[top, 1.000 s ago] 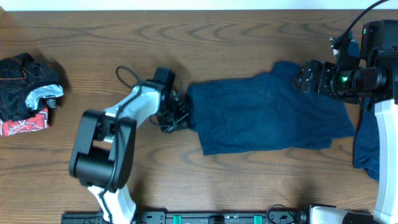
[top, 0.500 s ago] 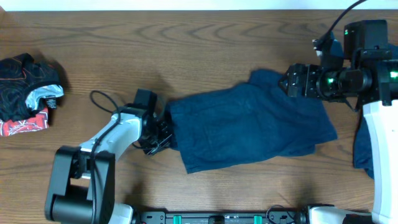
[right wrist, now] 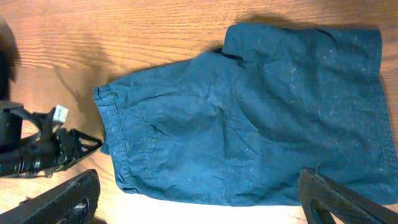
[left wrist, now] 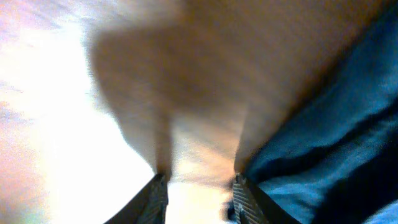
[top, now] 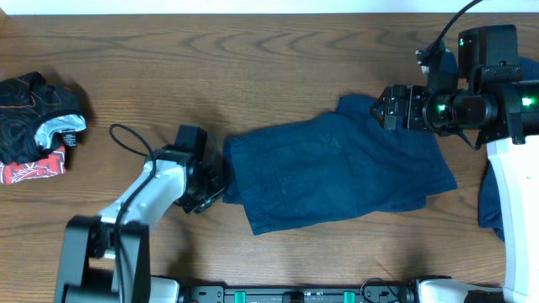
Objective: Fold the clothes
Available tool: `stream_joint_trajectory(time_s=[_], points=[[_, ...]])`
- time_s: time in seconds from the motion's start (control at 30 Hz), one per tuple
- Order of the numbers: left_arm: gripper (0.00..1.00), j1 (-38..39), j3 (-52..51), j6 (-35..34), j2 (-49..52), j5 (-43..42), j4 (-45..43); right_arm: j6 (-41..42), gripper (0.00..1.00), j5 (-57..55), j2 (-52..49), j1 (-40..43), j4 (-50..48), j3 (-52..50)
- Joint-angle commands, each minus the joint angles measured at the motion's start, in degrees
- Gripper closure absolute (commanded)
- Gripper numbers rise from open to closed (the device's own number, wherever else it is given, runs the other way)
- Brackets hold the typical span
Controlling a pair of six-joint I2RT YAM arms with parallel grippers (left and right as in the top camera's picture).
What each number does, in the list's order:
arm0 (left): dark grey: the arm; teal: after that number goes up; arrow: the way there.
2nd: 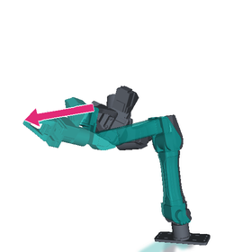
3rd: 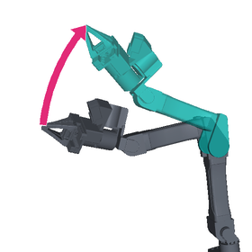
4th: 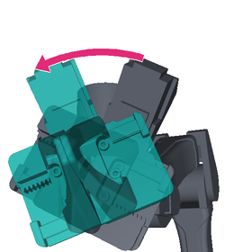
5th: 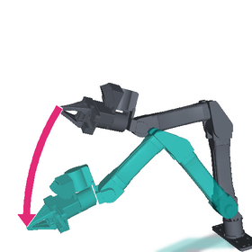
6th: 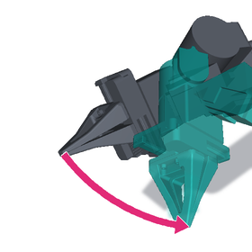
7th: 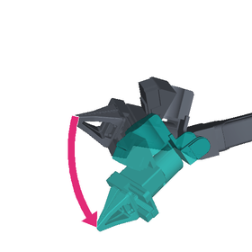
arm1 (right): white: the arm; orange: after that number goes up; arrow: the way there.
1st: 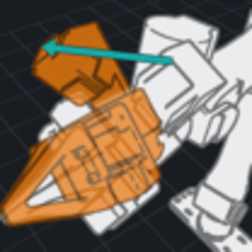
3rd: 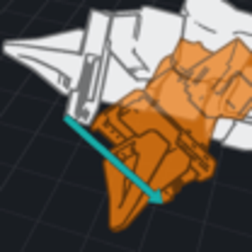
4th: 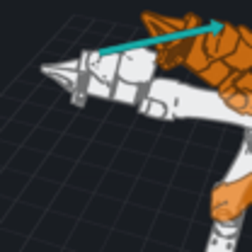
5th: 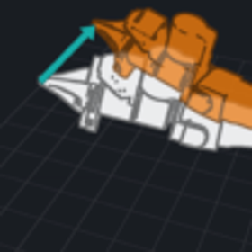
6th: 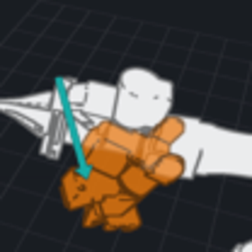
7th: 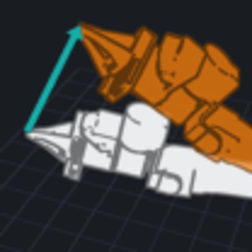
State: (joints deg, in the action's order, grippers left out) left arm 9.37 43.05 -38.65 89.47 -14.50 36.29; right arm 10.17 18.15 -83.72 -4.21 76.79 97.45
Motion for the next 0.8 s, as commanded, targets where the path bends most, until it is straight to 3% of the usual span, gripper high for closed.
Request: stream_joint_trajectory(time_s=[0.0, 0.07, 0.3, 0.77], points=[[0.59, -0.39, -0.79, 0.50, -6.56, 5.77, 1.55, -0.39, 0.01, 0.09, 0.02, -0.37, -0.37, 0.57], [0.54, -0.39, -0.81, 0.57, -9.62, 5.64, 2.64, -0.39, 0.01, 0.09, 0.02, -0.37, -0.66, 0.57], [0.54, 2.12, -0.81, 6.73, -12.17, -0.50, -0.61, -0.39, 0.01, 0.09, -0.15, -0.37, -0.94, 0.57], [0.53, 8.74, -0.81, 8.22, 0.09, -5.38, -13.88, -0.42, 0.01, 0.07, -0.31, -0.37, -0.48, 0.57]])
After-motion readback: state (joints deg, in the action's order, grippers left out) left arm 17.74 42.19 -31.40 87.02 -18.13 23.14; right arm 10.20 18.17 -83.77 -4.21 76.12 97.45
